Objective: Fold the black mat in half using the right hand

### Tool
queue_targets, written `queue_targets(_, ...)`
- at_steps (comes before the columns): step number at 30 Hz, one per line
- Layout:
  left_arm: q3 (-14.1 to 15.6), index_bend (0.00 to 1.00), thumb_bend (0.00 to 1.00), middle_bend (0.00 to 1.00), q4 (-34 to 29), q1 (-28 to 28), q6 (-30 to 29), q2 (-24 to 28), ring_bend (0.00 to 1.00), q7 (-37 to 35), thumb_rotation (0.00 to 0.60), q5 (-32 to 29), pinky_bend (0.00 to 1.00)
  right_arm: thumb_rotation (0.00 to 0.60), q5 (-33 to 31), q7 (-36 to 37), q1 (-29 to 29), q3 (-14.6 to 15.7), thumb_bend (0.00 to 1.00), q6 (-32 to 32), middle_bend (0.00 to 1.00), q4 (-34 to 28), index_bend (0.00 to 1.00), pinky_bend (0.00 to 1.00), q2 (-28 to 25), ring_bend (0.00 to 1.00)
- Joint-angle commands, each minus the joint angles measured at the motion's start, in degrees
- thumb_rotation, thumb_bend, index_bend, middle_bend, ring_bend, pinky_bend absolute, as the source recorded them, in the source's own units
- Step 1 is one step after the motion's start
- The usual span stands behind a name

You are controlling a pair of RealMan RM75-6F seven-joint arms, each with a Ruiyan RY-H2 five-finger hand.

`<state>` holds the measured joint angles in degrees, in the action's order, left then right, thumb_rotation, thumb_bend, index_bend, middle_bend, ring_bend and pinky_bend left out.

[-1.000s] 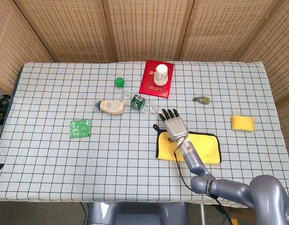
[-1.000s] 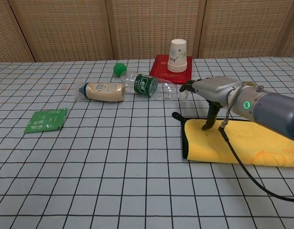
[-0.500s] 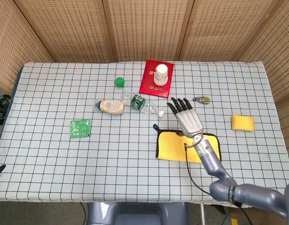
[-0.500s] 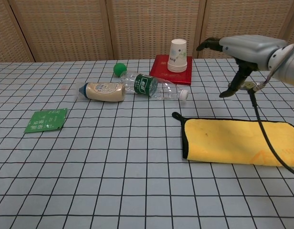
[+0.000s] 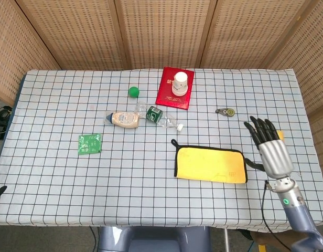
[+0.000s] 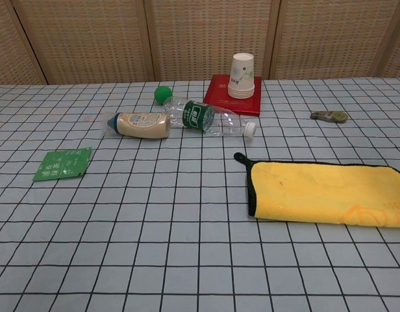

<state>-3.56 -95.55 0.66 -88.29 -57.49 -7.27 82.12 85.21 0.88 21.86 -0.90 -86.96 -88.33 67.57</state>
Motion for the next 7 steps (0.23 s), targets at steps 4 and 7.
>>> queue_targets(4,0.30,0.00,0.00,0.00,-0.13,0.38,-0.58,0.21,0.00,-0.57,0.600,0.63,0.00,0.600,1.31,2.00,-6.41,2.92,0.00,-4.94,0.00,-0.92,0.03,0.00,-2.54,0.00)
queue_targets(7,0.48,0.00,0.00,0.00,-0.09,0.57,-0.82,0.34,0.00,-0.95,0.600,0.97,0.00,0.600,1.82,2.35,-8.51,3.28,0.00,-6.96,0.00,-0.94,0.03,0.00,-2.62,0.00)
